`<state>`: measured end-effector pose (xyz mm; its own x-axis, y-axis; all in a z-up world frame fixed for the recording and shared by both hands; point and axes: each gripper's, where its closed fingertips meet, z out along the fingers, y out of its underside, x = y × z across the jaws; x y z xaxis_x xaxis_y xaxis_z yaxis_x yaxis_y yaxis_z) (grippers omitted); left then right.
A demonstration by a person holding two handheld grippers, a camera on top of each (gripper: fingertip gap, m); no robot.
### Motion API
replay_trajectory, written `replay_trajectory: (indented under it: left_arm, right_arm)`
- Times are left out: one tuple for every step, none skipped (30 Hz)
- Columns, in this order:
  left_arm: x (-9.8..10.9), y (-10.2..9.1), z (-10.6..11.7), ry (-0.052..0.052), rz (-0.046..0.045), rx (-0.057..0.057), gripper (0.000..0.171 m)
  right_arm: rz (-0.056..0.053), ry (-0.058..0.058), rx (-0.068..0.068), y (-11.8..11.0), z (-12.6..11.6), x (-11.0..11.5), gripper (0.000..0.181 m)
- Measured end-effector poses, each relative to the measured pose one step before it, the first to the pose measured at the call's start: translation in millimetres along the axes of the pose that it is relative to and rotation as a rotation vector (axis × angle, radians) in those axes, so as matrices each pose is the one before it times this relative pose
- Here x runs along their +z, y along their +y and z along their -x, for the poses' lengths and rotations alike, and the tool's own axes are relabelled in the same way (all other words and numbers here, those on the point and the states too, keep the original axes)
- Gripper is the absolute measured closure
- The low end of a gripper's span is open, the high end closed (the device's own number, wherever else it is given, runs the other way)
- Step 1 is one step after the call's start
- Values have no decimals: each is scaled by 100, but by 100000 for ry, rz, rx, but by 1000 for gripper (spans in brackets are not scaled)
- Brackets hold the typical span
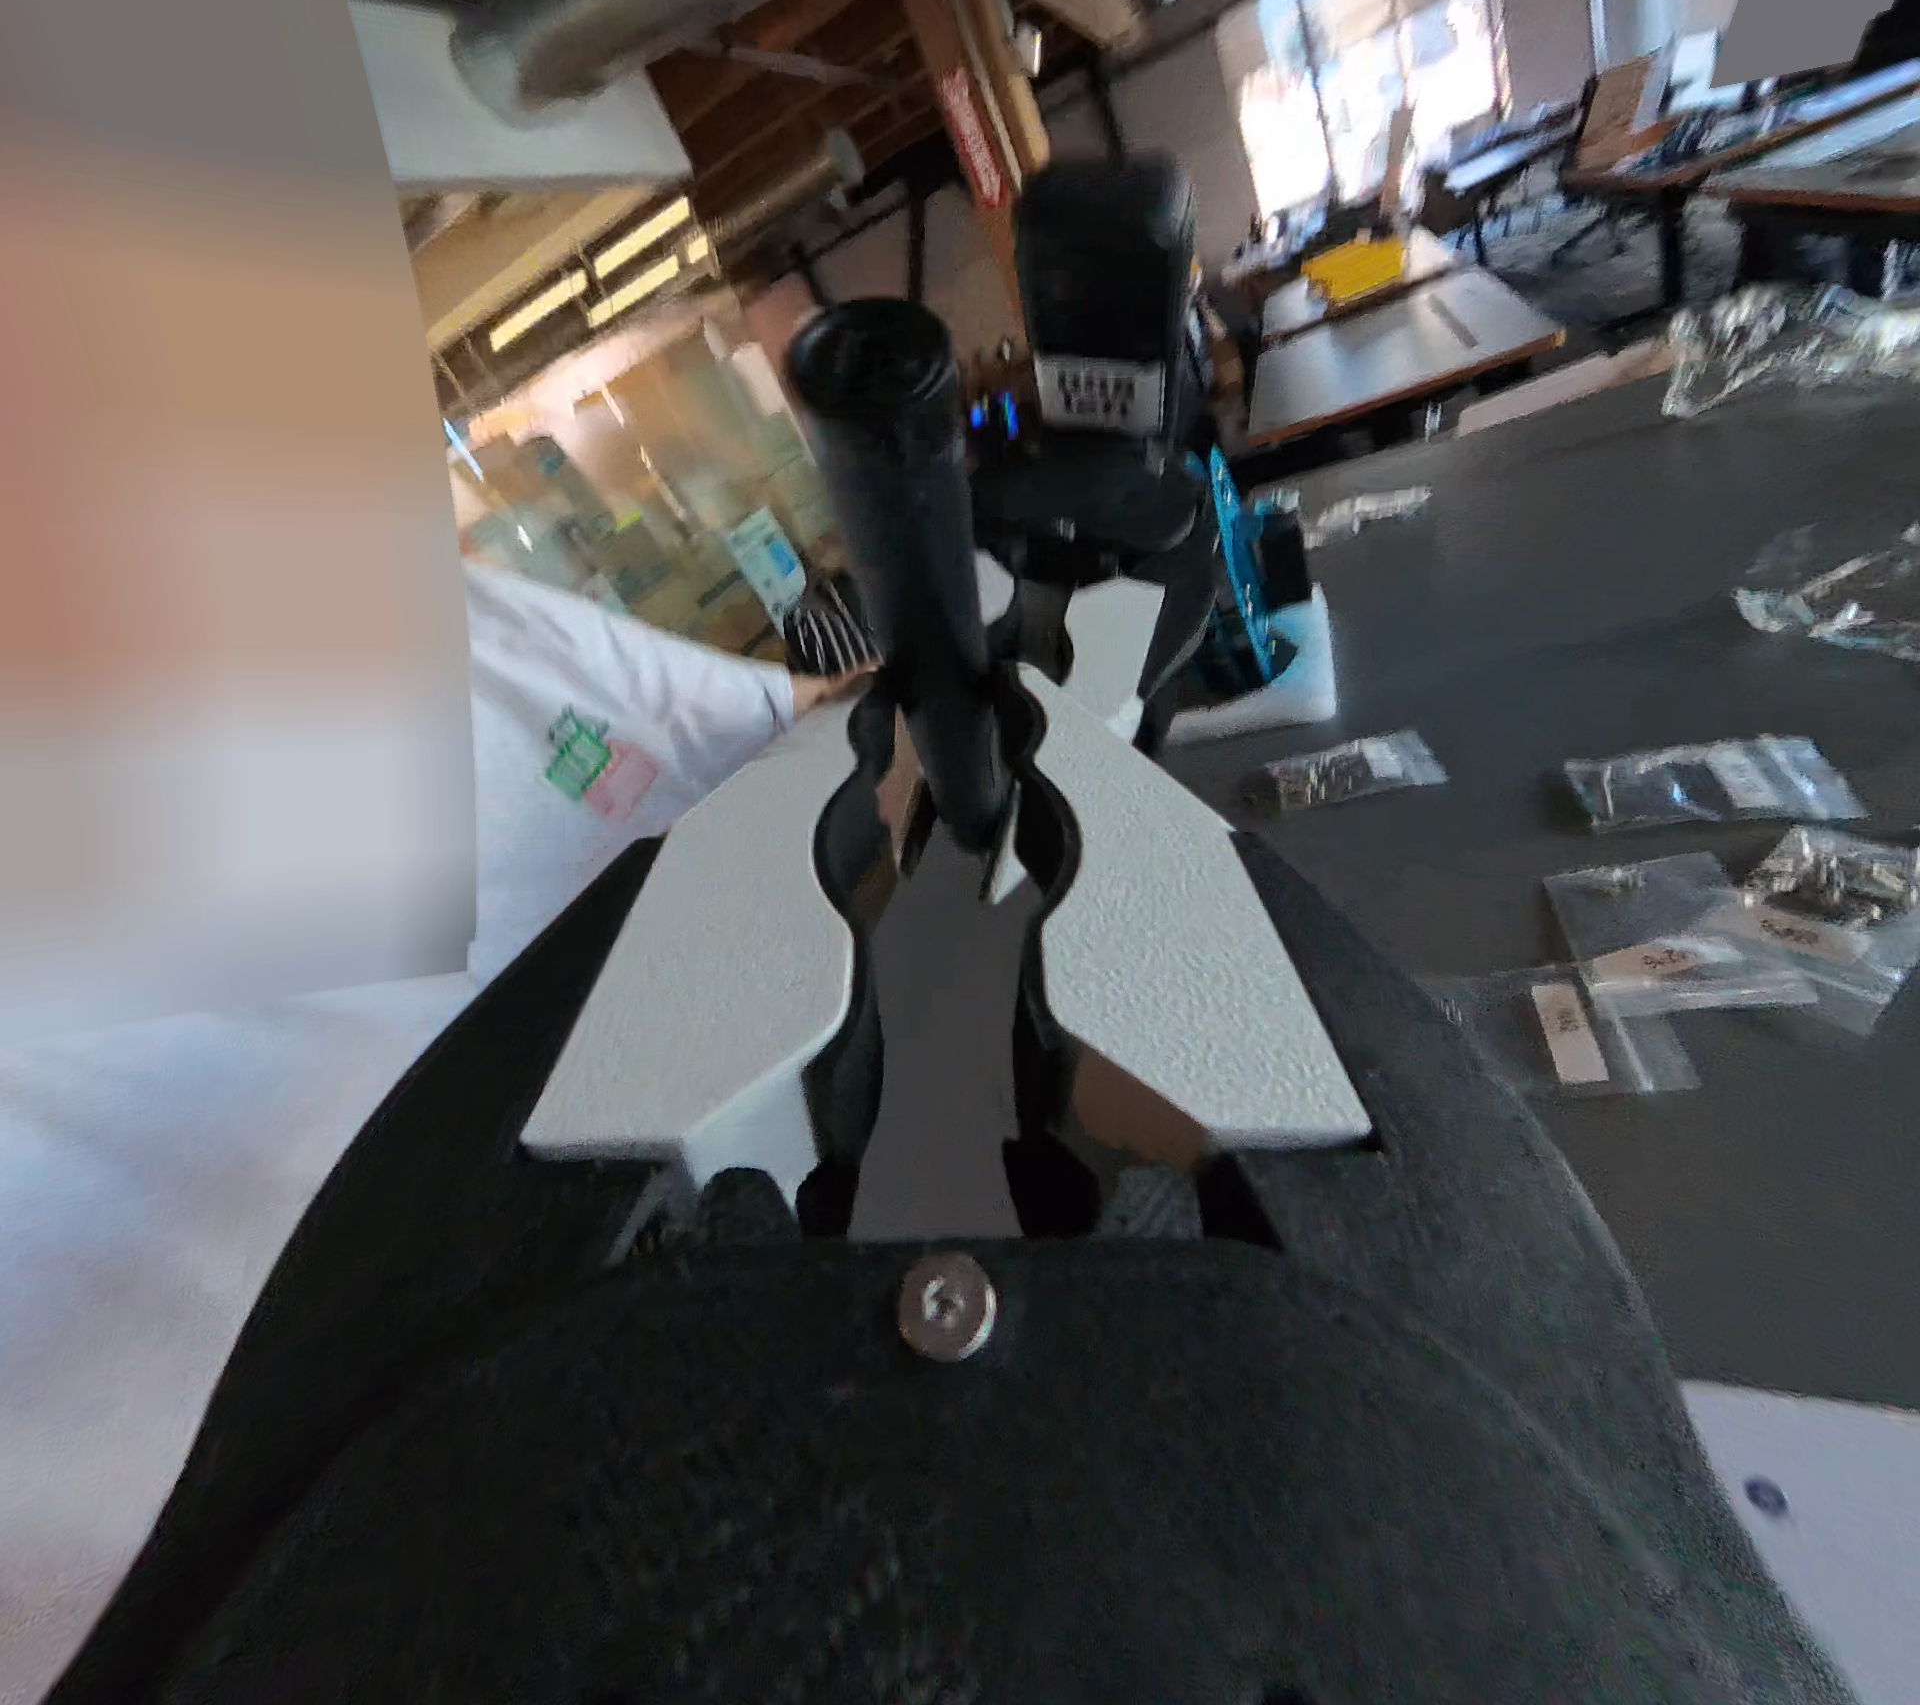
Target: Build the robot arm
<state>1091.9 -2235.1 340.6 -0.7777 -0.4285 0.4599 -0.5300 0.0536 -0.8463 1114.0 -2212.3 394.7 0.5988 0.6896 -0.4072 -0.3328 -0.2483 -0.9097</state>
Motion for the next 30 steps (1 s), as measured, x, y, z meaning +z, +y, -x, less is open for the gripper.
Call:
replay_trajectory:
  left_arm:
    - [158,117,58,504,2022,-561,156]
    - [102,85,81,785,1692,-703,156]
    - [81,57,228,26,1338,-450,156]
    - [122,200,136,577,1951,-449,156]
    - [149,282,127,539,1902,-781,156]
    - [105,99,105,367,432,-482,156]
    - [76,41,27,833,97,-825,156]
    - [71,187,7,675,1183,-292,156]
    - [66,282,105,-486,2003,880,156]
    - [69,296,82,-723,2215,1194,156]
    - [77,160,25,-213,1325,363,156]
    - [57,44,-10,398,469,-577,156]
    - [65,-10,22,523,-62,-603,156]
    - [52,4,70,554,-168,-827,156]
    - [49,1,117,233,-116,-1251,156]
    - [64,99,136,-20,548,-952,156]
    - [87,157,79,95,840,-668,156]
    - [84,138,25,335,692,-493,156]
    - [83,107,-28,712,382,-757,156]
    - [100,38,-116,1304,8,-694,156]
    - [94,-12,-79,1004,-248,-493,156]
    - [61,-4,-5,231,-157,-61,156]
    - [62,52,15,-107,320,180,156]
    - [45,51,-82,227,400,152,156]
    - [32,-72,-124,572,-485,-204,156]
    - [57,181,-92,515,1203,-205,156]
    - [15,96,8,99,243,5,156]
    - [-98,-101,-57,632,-1172,-90,156]
    - [-224,-303,-160,1376,-2464,-54,156]
    - [-265,-440,-259,1615,-3155,563,156]
  right_arm:
    - [5557,-106,-939,1175,-91,172,153]
    - [4430,-1353,-2162,1018,162,270,143]
    - [2790,-147,-784,667,21,332,147]
    - [2494,2045,-839,510,-302,244,163]
    - [1680,1535,-2269,293,-182,58,164]
    - [1889,1336,-3307,242,-92,-67,165]
    - [1419,1228,-3193,199,-45,-89,165]
    - [1433,361,-1557,235,43,-5,165]
    - [1413,-146,121,303,48,73,164]
    - [608,-1081,-197,257,105,77,164]
    - [-92,-1205,-970,184,118,55,164]
    - [-221,-897,-523,113,51,37,163]
    - [312,-480,452,84,3,29,163]
    - [905,-172,95,100,-4,44,161]
    - [1543,671,-211,175,-81,50,160]
    - [1569,1275,-766,212,-140,58,161]
    - [1914,950,-742,295,-93,98,161]
    - [1413,1798,-1066,197,-192,85,163]
    - [958,851,-2262,153,-5,61,164]
    - [635,-243,-1263,73,138,8,164]
    - [293,-229,-888,19,98,-44,164]
    - [123,121,-826,27,48,-38,164]
    - [-65,240,-79,57,23,-5,165]
    - [78,-286,842,85,82,58,165]
    - [537,-928,1232,159,158,157,164]
    - [392,-658,705,94,147,144,164]
    - [669,632,-1029,87,9,69,164]
    - [104,1740,-2685,-80,-65,2,165]
    - [-1379,1508,-2347,-316,-39,-39,165]
    - [-2639,612,160,-502,-36,-95,164]
